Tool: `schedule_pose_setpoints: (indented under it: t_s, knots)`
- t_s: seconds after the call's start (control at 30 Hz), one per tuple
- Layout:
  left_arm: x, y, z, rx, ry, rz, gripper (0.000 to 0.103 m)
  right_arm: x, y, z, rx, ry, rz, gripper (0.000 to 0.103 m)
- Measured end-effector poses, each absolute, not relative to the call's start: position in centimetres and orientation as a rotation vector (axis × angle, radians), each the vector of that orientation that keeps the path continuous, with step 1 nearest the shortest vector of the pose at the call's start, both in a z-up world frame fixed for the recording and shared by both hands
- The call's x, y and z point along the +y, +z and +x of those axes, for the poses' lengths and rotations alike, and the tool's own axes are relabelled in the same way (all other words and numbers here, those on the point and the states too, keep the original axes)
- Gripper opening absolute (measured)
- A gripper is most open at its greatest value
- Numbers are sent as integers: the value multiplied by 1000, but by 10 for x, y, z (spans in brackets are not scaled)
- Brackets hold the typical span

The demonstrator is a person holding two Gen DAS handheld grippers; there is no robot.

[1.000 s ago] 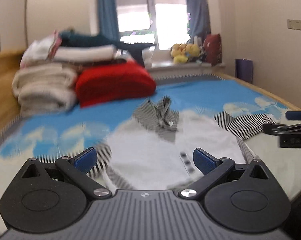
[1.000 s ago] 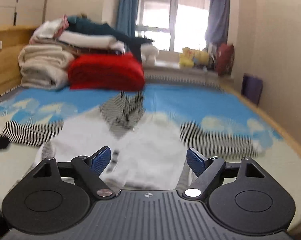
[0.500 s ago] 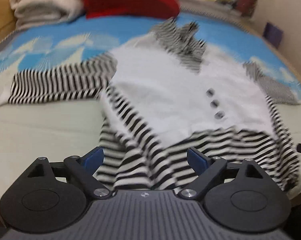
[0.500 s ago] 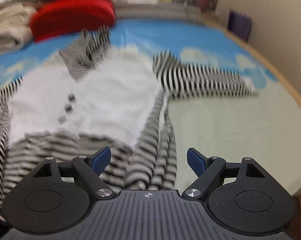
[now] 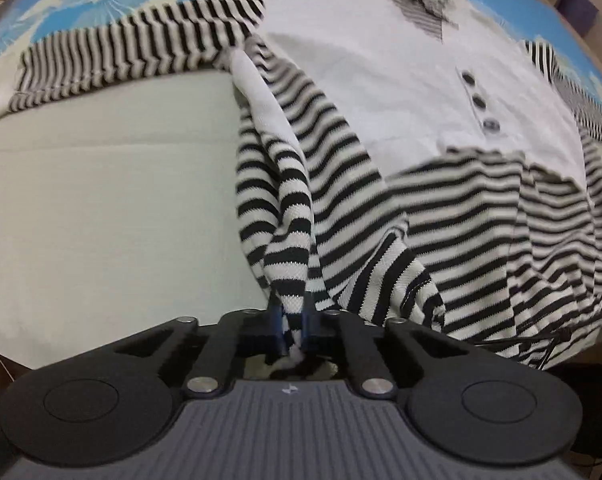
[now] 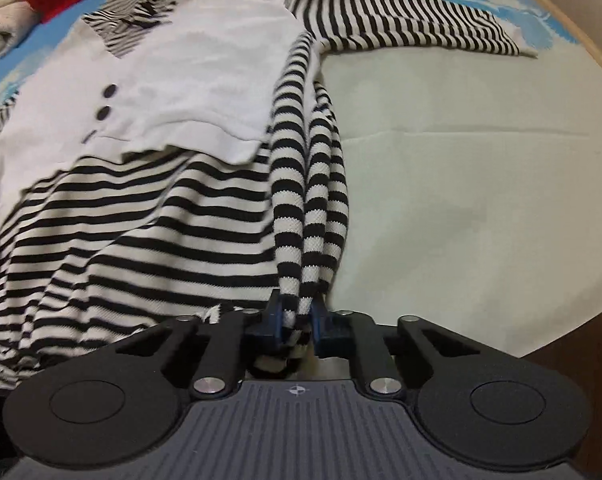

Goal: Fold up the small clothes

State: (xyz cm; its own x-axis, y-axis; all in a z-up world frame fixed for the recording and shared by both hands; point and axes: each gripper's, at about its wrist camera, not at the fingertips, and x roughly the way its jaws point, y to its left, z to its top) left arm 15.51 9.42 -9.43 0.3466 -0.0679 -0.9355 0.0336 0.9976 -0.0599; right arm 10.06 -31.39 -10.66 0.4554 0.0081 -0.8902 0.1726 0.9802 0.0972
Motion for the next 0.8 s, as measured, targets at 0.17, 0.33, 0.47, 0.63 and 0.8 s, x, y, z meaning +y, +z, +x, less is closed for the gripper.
schedule_pose_setpoints:
  t_s: [0.17,0.33,0.47,0.63,0.8]
  knots:
    - [115,-91,143,1220,-33,-39,7,-309,-104,87,1133,-27,187,6]
    - [121,-83,143,1197,-49,-67,30,-305,-101,86,1121,-48,143,23]
    - [117,-56,141,1044,-84,-111,37,-303,-77,85,965,-68,109,40]
    - [86,-79,148,1178,-183,11,37,-294,-104,96,1122,-66,50,44]
    - [71,-70,147,1120,-142,125,37,-301,-71,94,959,-122,76,48]
